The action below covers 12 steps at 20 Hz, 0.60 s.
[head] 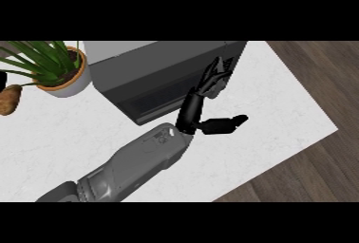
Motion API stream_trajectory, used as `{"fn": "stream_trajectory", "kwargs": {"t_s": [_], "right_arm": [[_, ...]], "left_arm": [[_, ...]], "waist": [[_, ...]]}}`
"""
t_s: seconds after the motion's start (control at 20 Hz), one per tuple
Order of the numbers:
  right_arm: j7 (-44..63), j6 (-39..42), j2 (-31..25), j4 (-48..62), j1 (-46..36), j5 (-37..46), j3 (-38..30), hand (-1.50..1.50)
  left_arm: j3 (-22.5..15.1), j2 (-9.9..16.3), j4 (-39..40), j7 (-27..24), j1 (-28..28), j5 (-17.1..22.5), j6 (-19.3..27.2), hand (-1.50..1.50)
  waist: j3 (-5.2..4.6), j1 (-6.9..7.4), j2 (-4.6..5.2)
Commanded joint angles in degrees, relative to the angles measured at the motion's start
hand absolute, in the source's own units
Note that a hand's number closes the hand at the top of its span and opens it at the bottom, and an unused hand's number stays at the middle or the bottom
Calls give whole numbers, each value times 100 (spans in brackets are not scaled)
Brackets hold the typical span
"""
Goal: Pick up the milk, place it into the microwave and close the microwave
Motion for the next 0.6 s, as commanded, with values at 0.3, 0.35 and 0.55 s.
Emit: {"fn": "stream_trajectory", "kwargs": {"t_s": [0.3, 0.35, 0.55], "right_arm": [[125, -65, -108, -23, 43, -160, -103, -150], [98, -42, -102, -8, 58, -177, -126, -150], [154, -108, -128, -43, 93, -218, -166, -150]], "left_arm": [[-367, 196, 1469, 768, -575, -392, 659, -150], [-322, 262, 1493, 833, -680, -377, 644, -150], [-434, 122, 1638, 1030, -802, -442, 736, -150]], "waist": [[81, 258, -49], [88, 266, -45], [69, 380, -57]]}}
